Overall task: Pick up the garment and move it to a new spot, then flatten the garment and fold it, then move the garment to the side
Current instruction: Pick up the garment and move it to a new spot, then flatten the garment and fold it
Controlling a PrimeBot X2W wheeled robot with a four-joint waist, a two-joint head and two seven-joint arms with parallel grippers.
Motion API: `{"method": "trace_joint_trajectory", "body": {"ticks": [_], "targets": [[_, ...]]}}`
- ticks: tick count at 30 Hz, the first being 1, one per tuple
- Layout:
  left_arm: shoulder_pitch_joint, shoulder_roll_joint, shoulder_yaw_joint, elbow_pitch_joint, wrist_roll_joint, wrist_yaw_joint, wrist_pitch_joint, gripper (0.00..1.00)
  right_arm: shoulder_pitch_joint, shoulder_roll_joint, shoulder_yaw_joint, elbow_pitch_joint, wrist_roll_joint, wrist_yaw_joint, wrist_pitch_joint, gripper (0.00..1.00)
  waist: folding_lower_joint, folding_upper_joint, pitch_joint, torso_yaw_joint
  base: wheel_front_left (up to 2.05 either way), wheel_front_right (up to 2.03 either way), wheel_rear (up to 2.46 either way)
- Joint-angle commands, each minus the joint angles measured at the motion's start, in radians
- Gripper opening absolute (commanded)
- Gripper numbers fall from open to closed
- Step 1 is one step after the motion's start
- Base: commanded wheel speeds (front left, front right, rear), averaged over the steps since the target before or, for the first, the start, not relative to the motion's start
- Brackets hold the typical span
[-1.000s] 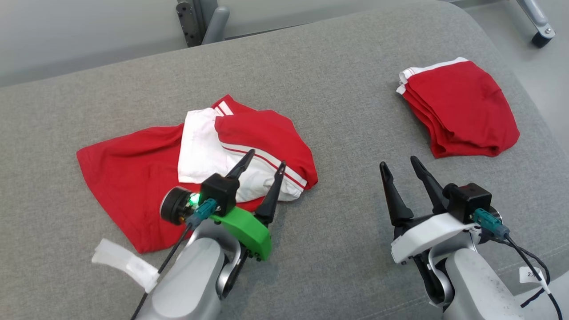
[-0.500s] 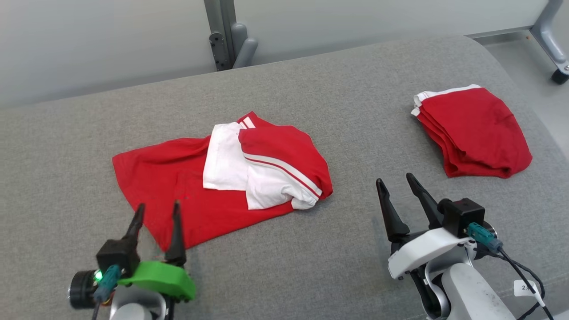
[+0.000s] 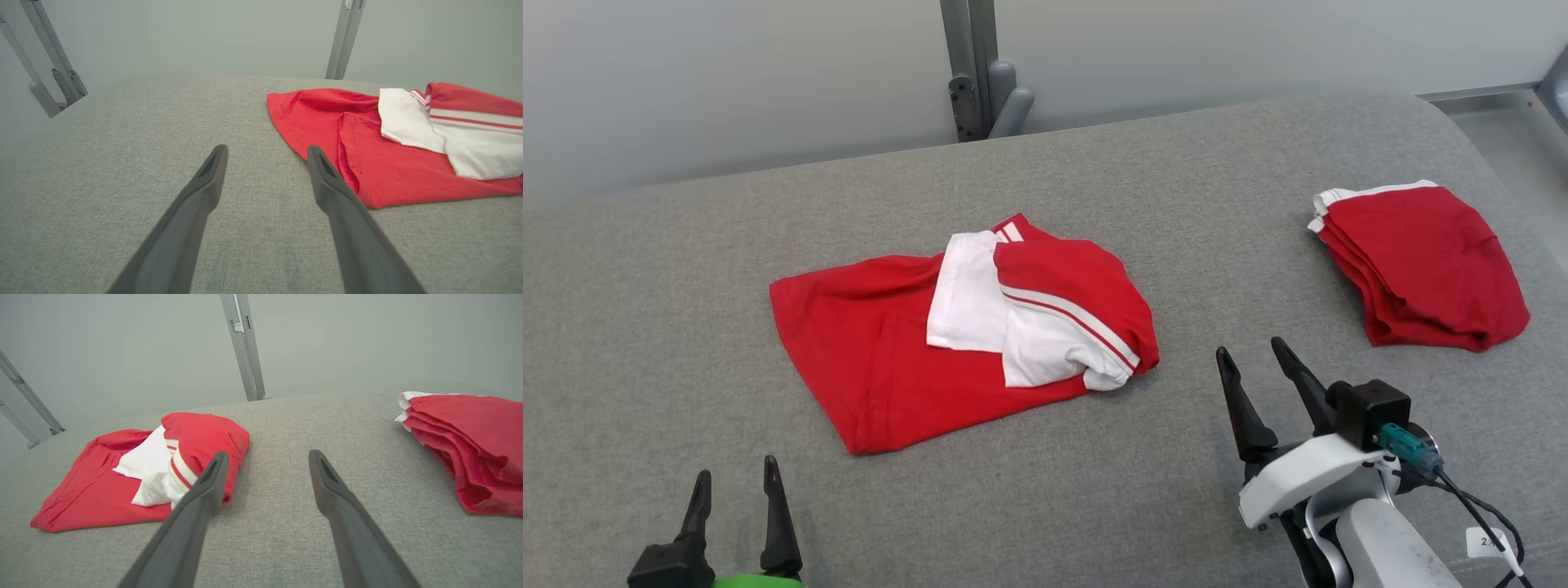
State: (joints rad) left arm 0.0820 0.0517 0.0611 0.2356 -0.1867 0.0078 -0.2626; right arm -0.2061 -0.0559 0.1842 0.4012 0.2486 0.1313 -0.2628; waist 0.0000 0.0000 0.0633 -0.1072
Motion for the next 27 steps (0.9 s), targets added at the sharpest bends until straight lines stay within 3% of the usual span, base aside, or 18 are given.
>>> {"method": "trace_joint_trajectory", "body": {"ticks": [1,6,13,20,27], "targets": [[0.004,0.002,0.002,0.004,0.003,-0.006,-0.003,1.0,0.014,-0.007,-0.001,0.003,-0.006,-0.001,-0.003,1.0,0.0,0.0,0.003,0.008,0.0,0.0,0.0],[-0.032,0.0,-0.042,0.019,-0.025,-0.01,-0.003,1.0,-0.017,-0.017,0.026,-0.003,-0.012,-0.001,-0.003,1.0,0.0,0.0,0.024,0.045,0.0,0.0,0.0],[-0.065,0.001,-0.129,0.046,-0.057,-0.007,-0.003,1.0,-0.117,-0.04,0.157,0.012,-0.015,-0.001,-0.003,1.0,0.0,0.0,0.062,0.149,0.0,0.0,0.0],[-0.078,0.0,-0.181,0.057,-0.094,0.003,-0.003,1.0,-0.251,-0.071,0.224,0.123,-0.038,-0.001,-0.003,1.0,0.0,0.0,0.103,0.247,0.0,0.0,0.0],[-0.103,0.0,-0.232,0.066,-0.131,0.012,-0.003,1.0,-0.422,-0.119,0.272,0.308,-0.072,-0.001,-0.001,1.0,0.0,0.0,0.136,0.327,0.0,0.0,0.0]]}}
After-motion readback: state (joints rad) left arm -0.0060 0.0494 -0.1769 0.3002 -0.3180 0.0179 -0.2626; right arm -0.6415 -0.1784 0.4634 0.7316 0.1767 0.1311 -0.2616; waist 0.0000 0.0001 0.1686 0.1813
